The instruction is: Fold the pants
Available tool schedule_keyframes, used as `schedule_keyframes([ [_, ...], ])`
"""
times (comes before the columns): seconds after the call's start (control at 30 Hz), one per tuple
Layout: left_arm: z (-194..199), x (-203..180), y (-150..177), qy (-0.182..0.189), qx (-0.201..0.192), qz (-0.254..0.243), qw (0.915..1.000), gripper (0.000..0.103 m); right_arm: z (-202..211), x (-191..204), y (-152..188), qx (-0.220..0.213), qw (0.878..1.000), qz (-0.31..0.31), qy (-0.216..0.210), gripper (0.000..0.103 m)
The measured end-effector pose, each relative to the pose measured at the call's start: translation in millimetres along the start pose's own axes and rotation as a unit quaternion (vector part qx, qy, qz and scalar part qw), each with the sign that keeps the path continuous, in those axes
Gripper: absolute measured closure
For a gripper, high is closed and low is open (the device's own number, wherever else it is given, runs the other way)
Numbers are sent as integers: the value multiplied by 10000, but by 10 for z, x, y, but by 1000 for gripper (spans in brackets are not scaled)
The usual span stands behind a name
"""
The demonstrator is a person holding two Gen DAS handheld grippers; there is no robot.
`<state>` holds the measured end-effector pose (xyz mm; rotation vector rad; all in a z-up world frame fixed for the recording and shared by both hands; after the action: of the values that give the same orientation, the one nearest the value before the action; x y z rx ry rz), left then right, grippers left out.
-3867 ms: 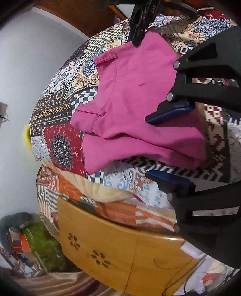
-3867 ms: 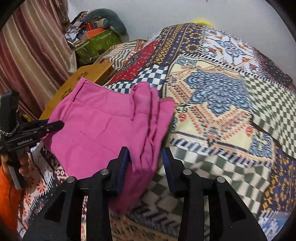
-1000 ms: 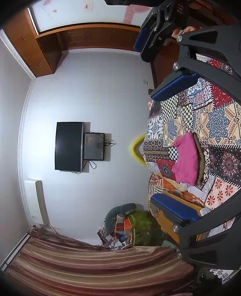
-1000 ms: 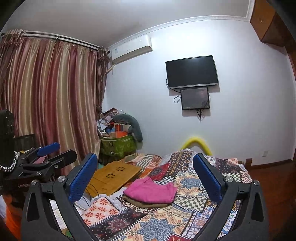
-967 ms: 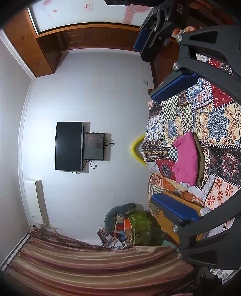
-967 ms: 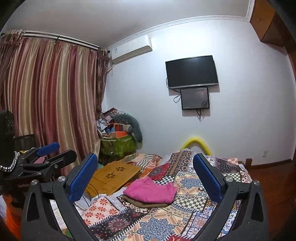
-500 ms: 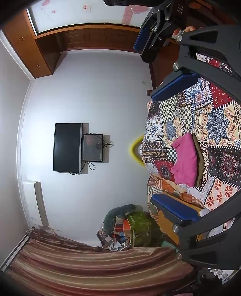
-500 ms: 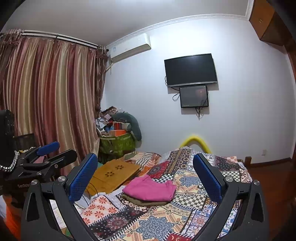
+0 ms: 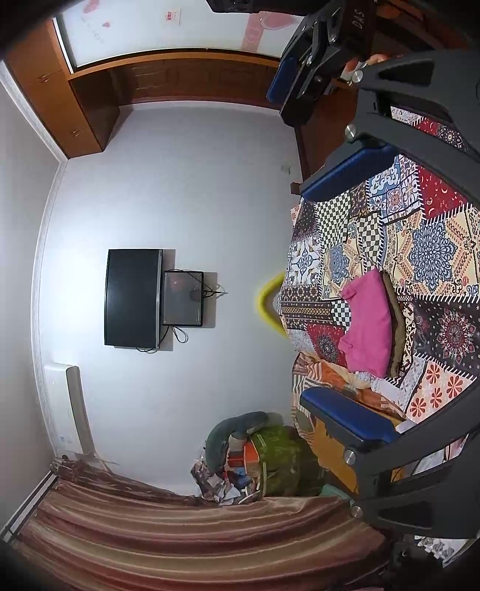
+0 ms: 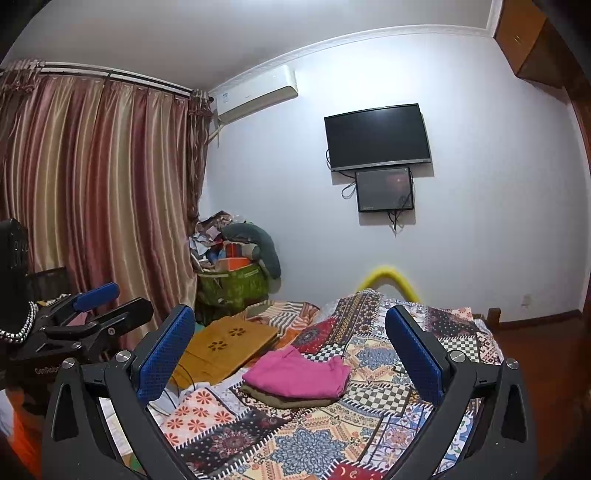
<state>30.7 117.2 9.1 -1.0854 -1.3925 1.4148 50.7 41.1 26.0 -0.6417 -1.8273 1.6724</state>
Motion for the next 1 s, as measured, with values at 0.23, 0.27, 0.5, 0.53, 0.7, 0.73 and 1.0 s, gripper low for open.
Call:
schedule_keyframes([
  [0.23,-25,-32,3,41,19,23,10000,2,-5,-19,17,13,10000,-36,29,0],
  [0.27,-26,-34,5,42,21,24,10000,2,-3,-18,15,13,10000,-36,35,0],
  [0.5,-38,-41,29,58,52,24,10000,2,-2,-20,20,13,10000,-35,31,0],
  [0.53,-39,-41,29,62,52,27,10000,2,-2,-20,20,15,10000,-35,32,0],
  [0.7,-50,-54,32,67,52,35,10000,1,-1,-24,18,18,10000,-35,35,0],
  [0.73,-50,-51,30,63,50,37,10000,1,0,-24,17,16,10000,-34,35,0],
  [1.0,-59,-37,39,83,95,100,9999,1,-11,-30,25,35,10000,-37,37,0],
])
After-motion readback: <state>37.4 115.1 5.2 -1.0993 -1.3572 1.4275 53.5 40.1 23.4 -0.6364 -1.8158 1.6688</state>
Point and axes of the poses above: each gripper's, at about its wrist camera, not at the fingertips, and z roughly against the way its jaws point, x to its left, y to its underside, the point moved 9 cm from there along -z, roughly the way its jaws point, and after that the axes turned 10 degrees about -x, right-handed, at the moved point
